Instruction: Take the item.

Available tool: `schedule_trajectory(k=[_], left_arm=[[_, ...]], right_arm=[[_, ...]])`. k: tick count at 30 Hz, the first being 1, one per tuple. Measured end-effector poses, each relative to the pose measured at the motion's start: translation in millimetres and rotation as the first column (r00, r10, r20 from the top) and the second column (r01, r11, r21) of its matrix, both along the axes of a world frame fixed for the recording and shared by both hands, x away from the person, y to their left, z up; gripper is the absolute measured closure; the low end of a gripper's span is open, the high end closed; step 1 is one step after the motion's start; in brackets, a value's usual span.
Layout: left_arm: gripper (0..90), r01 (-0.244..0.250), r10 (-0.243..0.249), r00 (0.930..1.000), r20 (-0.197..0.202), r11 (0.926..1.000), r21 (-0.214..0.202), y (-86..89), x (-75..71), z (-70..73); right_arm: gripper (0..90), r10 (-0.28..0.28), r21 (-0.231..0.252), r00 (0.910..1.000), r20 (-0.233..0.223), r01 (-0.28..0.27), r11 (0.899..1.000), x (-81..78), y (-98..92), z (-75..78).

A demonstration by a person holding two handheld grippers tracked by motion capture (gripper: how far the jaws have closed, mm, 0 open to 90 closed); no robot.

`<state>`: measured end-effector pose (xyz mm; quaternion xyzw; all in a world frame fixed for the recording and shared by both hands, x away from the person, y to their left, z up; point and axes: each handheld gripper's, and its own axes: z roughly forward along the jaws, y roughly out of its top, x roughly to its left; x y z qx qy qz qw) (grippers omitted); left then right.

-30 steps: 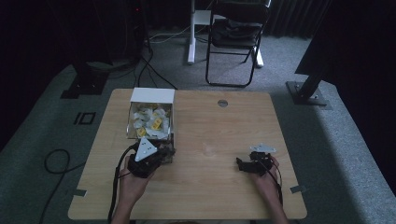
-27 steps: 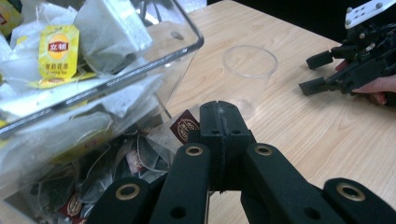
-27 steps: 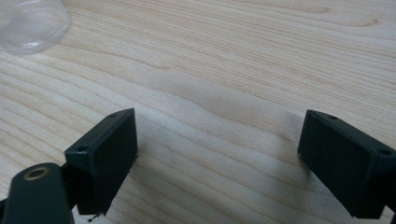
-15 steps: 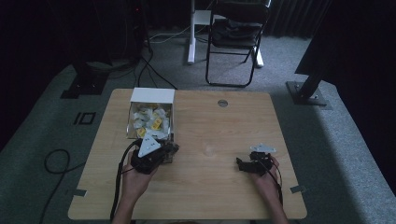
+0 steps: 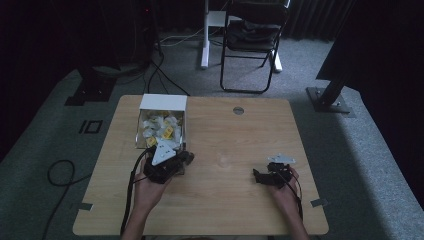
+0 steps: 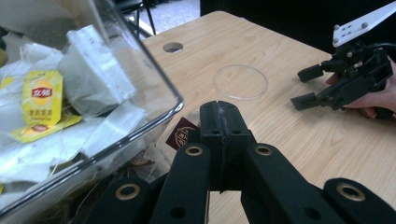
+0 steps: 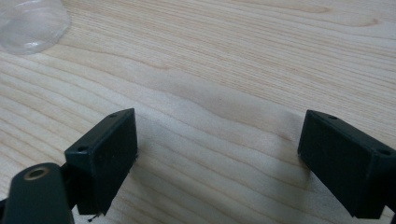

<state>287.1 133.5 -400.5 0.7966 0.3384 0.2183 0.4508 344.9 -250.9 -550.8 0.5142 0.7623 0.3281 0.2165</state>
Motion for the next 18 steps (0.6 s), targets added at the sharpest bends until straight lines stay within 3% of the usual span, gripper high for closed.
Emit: schedule_trajectory(k=[18], left_arm=[[90.0,0.034,-0.034,0.9994,0.002,0.9994,-0.006,-18.8,8.3,2.4]], right_arm=[[11.7,0.0,0.0,1.0,0.0,0.0,1.0,0.0,0.0,0.0]])
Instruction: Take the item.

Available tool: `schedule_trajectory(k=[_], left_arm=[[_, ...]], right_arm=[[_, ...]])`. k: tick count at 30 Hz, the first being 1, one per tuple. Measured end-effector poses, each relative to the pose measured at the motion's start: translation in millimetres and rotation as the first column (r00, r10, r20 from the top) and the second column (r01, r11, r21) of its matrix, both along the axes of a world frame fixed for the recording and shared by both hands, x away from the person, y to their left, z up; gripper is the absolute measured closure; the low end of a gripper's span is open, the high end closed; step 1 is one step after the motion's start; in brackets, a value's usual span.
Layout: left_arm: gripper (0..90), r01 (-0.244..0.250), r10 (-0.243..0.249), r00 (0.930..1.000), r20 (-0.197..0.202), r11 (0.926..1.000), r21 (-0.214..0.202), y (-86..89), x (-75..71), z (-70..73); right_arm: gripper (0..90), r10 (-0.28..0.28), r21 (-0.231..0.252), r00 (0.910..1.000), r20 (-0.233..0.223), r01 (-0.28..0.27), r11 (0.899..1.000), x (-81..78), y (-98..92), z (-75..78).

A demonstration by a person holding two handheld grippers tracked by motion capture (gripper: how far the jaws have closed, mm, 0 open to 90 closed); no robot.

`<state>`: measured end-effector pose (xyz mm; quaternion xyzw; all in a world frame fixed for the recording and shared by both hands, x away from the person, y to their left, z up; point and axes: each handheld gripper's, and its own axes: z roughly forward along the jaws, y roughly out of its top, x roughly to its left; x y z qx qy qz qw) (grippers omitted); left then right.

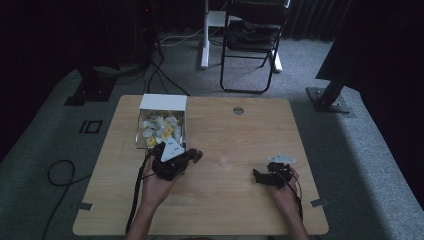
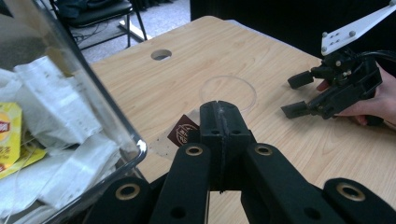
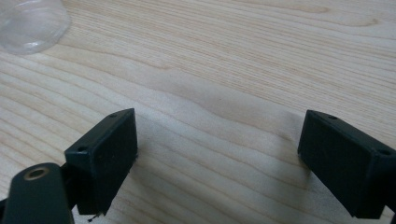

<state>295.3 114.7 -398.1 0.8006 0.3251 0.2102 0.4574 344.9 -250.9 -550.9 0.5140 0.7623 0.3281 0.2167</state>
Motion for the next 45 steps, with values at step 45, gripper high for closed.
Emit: schedule_trajectory(k=[45], left_arm=[[90.0,0.023,-0.023,0.9997,0.001,0.9995,-0.021,-40.0,20.8,3.3]], right_arm=[[11.7,0.0,0.0,1.0,-0.001,0.0,1.0,0.0,0.0,0.1]])
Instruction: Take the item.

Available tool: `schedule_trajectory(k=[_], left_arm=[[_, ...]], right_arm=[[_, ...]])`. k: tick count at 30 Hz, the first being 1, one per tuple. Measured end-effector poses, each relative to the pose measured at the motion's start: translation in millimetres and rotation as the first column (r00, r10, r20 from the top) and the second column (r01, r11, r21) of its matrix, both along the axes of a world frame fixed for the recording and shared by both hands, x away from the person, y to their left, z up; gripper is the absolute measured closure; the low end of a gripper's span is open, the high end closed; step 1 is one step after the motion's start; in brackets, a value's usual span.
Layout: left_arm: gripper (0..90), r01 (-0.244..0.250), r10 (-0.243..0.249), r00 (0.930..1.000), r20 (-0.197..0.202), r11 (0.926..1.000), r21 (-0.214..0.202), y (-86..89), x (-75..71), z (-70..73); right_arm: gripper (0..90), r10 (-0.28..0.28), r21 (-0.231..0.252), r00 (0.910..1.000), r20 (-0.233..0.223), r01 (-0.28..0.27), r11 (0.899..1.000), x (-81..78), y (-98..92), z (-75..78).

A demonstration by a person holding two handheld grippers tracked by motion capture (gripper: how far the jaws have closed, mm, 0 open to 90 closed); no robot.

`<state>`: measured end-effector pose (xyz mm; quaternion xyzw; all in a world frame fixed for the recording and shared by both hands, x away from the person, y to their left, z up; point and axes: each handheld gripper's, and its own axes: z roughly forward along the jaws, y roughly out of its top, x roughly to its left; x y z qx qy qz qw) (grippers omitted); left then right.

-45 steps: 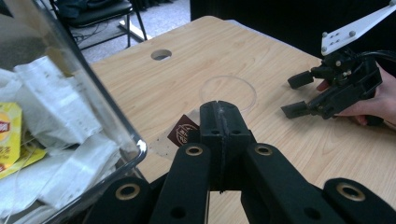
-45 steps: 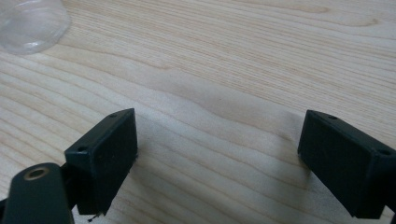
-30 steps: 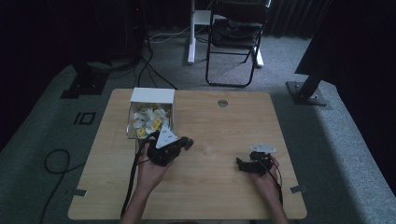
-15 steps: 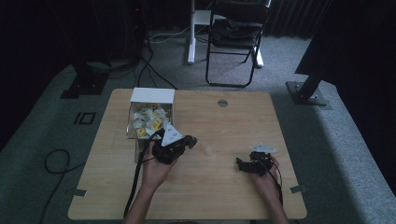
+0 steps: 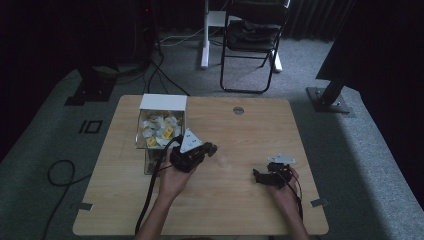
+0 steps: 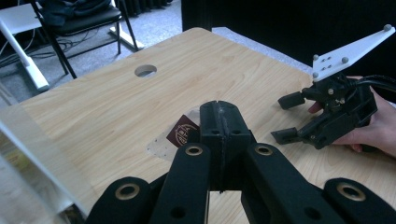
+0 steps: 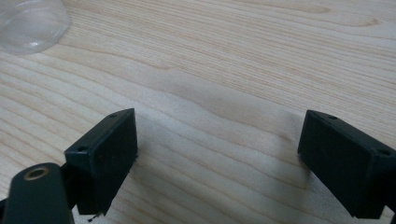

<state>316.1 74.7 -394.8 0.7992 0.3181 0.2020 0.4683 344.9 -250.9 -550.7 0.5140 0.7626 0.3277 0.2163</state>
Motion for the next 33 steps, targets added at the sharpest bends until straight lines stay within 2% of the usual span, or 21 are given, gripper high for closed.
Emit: schedule_trajectory(k=[19,33], left_arm=[[90.0,-0.005,0.005,1.0,-0.003,1.0,0.005,-8.6,11.6,3.0],[90.0,-0.024,0.024,0.9997,-0.001,0.9997,-0.008,-12.6,19.7,5.9]], right_arm=[[11.8,-0.001,0.001,1.0,0.001,0.001,1.0,0.0,0.1,0.0],[11.8,0.0,0.0,1.0,0.002,0.0,1.0,0.1,0.0,0.0]])
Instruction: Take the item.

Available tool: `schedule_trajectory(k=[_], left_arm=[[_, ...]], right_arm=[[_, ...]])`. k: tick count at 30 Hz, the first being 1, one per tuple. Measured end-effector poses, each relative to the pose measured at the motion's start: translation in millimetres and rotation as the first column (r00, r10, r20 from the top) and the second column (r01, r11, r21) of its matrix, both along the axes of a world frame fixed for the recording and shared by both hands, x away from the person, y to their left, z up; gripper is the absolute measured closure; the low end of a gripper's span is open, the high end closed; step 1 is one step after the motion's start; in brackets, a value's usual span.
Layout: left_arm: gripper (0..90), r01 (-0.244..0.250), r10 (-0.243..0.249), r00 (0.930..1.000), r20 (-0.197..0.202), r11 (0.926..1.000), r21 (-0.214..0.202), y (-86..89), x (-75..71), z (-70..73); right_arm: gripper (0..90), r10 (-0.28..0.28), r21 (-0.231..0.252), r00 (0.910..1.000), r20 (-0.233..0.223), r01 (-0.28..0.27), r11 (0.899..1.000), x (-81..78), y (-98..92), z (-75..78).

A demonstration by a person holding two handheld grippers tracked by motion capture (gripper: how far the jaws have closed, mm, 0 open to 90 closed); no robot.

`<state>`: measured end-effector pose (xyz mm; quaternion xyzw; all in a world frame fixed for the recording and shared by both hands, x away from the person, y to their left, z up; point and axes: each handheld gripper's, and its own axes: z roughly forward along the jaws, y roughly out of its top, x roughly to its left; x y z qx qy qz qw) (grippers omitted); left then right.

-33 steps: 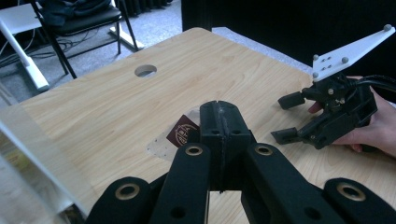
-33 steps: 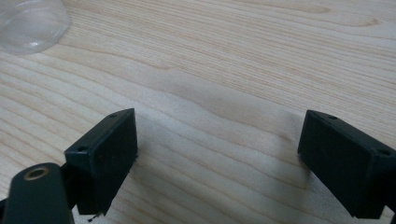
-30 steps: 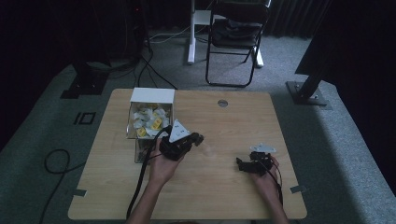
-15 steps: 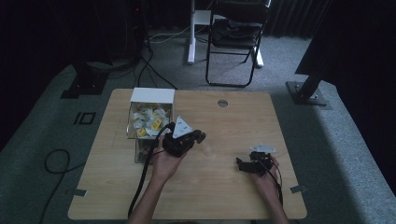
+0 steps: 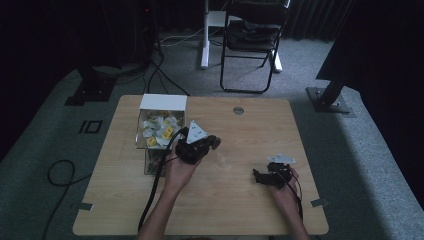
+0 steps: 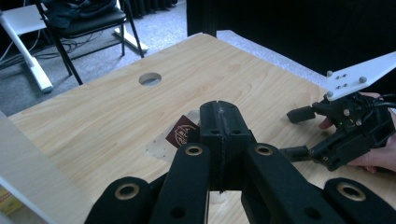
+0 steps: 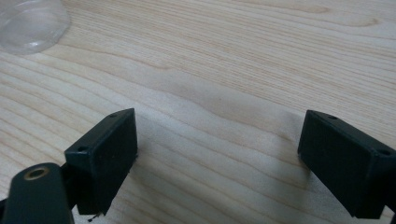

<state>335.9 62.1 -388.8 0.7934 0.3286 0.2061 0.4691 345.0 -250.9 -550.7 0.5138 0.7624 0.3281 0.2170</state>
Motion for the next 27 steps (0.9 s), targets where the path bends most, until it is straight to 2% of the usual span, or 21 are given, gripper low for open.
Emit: schedule_trajectory(k=[20,23,27], left_arm=[[90.0,0.0,0.0,1.0,-0.006,1.0,-0.008,-12.7,11.3,-2.3],[90.0,-0.001,0.001,1.0,-0.009,1.0,0.004,-15.2,12.9,-4.4],[90.0,0.0,0.001,0.9999,-0.015,1.0,0.002,-17.9,15.3,-6.7]], right_arm=[[11.8,0.0,0.0,1.0,0.0,0.0,1.0,0.0,0.0,0.0],[11.8,0.0,0.0,1.0,0.0,0.0,1.0,0.0,0.0,0.0],[11.8,0.0,0.0,1.0,0.0,0.0,1.0,0.0,0.0,0.0]])
